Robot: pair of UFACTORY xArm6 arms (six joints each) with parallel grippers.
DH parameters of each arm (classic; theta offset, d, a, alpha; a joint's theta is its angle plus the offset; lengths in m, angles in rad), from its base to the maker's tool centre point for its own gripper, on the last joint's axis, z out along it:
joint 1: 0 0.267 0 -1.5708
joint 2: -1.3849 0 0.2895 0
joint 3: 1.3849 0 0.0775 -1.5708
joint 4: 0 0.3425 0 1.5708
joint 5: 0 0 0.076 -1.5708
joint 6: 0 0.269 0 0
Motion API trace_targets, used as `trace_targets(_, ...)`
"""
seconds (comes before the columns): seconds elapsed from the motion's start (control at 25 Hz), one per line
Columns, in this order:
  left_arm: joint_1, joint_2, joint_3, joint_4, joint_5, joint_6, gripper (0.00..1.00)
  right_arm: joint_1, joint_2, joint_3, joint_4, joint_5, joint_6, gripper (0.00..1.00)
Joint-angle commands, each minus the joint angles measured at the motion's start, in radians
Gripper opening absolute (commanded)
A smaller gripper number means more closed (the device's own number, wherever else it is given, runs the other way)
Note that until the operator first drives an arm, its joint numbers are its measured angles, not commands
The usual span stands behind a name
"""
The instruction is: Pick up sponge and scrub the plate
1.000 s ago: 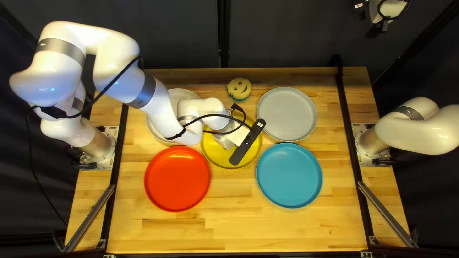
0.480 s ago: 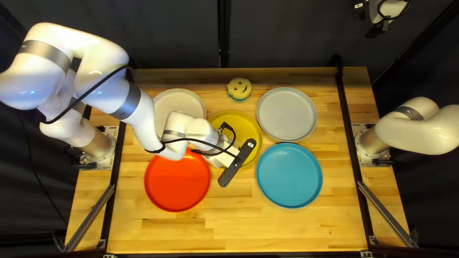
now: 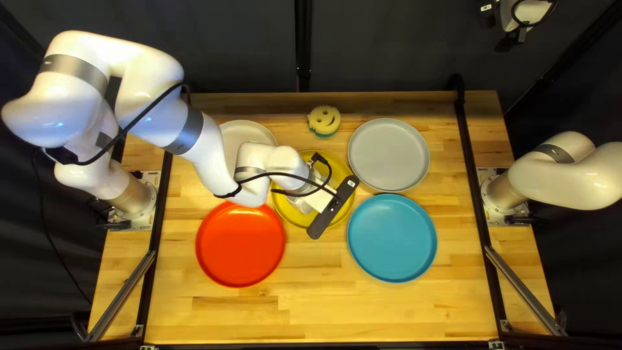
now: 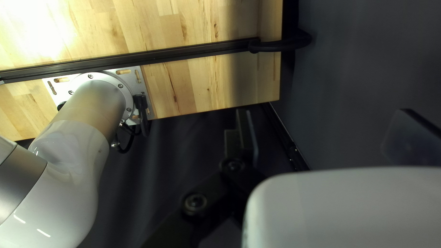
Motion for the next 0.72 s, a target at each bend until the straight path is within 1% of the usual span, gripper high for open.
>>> trace_targets(0.04, 0.005, 0.009, -0.003, -0.011, -0.009, 0.014, 0.0, 0.0, 0.0, 0.0, 0.0, 0.0, 0.0, 1.0)
trace_targets(0.2, -0.032, -0.031, 0.035, 0.031, -0.009, -0.059, 0.0, 0.0, 0.0, 0.0, 0.0, 0.0, 0.0, 1.0)
trace_targets(0.44, -0.096, -0.1, 0.095, 0.118, 0.009, -0.203, 0.0, 0.0, 0.0, 0.0, 0.0, 0.0, 0.0, 1.0)
trace_targets(0.64, -0.113, -0.156, 0.154, 0.153, 0.019, -0.263, 0.0, 0.0, 0.0, 0.0, 0.0, 0.0, 0.0, 1.0)
trace_targets(0.72, -0.108, -0.162, 0.161, 0.155, 0.02, -0.267, 0.0, 0.0, 0.0, 0.0, 0.0, 0.0, 0.0, 1.0)
